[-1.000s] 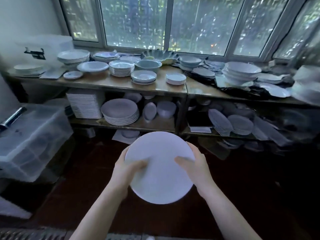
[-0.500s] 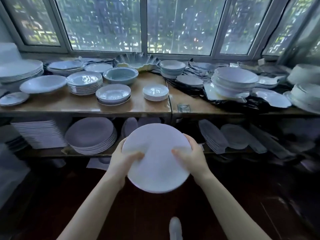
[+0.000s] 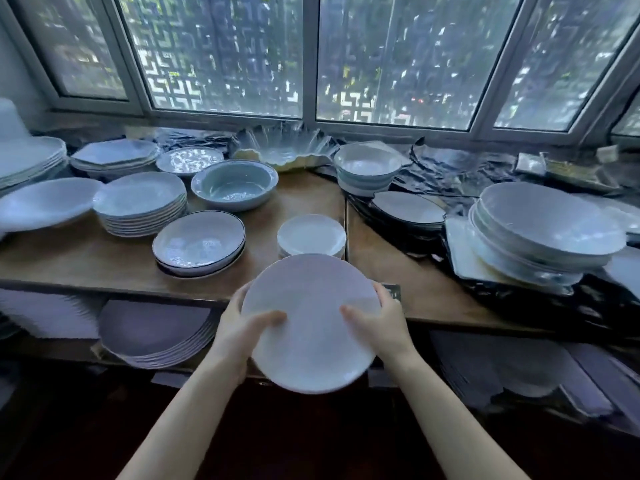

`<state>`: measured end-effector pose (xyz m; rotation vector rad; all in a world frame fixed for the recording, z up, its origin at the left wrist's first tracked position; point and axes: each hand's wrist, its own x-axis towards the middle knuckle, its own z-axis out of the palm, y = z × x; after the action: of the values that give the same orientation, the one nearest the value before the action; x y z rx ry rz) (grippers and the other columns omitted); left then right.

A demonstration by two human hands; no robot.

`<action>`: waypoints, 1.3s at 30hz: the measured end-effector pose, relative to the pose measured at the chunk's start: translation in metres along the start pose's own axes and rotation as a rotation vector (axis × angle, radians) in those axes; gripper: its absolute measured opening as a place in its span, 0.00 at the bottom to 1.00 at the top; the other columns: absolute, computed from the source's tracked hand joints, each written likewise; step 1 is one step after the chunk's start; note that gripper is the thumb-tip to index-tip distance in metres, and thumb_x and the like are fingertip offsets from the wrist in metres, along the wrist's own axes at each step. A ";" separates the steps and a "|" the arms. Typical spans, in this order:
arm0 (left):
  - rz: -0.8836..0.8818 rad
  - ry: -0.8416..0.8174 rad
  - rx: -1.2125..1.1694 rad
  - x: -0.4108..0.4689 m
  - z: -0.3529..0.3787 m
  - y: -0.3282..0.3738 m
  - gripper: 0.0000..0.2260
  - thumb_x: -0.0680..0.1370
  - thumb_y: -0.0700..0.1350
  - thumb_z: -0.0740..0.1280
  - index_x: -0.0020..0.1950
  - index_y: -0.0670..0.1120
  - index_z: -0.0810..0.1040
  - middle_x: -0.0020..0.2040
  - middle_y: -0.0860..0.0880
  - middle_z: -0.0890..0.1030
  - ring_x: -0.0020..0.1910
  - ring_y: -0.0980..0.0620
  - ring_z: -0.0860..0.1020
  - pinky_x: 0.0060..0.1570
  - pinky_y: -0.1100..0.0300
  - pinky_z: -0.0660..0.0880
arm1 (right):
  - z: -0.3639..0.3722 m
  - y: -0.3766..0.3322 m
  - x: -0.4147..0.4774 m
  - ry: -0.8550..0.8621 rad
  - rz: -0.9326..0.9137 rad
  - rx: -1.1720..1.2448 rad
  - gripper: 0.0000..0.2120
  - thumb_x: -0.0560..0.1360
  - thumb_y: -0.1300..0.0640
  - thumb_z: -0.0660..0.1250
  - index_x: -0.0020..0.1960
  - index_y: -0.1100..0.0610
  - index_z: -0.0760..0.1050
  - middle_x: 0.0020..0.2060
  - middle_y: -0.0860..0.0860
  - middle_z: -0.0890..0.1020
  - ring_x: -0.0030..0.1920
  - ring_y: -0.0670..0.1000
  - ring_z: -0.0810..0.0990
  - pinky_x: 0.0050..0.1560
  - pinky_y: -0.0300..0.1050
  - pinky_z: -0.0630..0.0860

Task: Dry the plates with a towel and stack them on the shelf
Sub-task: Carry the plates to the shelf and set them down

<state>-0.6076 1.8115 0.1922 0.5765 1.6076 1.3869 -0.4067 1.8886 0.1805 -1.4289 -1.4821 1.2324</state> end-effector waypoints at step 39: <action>-0.380 -0.024 0.029 0.407 0.092 0.015 0.33 0.59 0.43 0.75 0.64 0.52 0.76 0.59 0.49 0.82 0.56 0.45 0.82 0.56 0.42 0.80 | 0.094 0.033 0.373 0.109 0.301 -0.123 0.34 0.61 0.46 0.69 0.68 0.41 0.71 0.55 0.53 0.70 0.52 0.35 0.72 0.51 0.44 0.75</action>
<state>-0.7274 2.1944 0.0766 0.2823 1.6197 1.0714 -0.5319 2.2396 0.0806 -1.8236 -1.3214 1.2331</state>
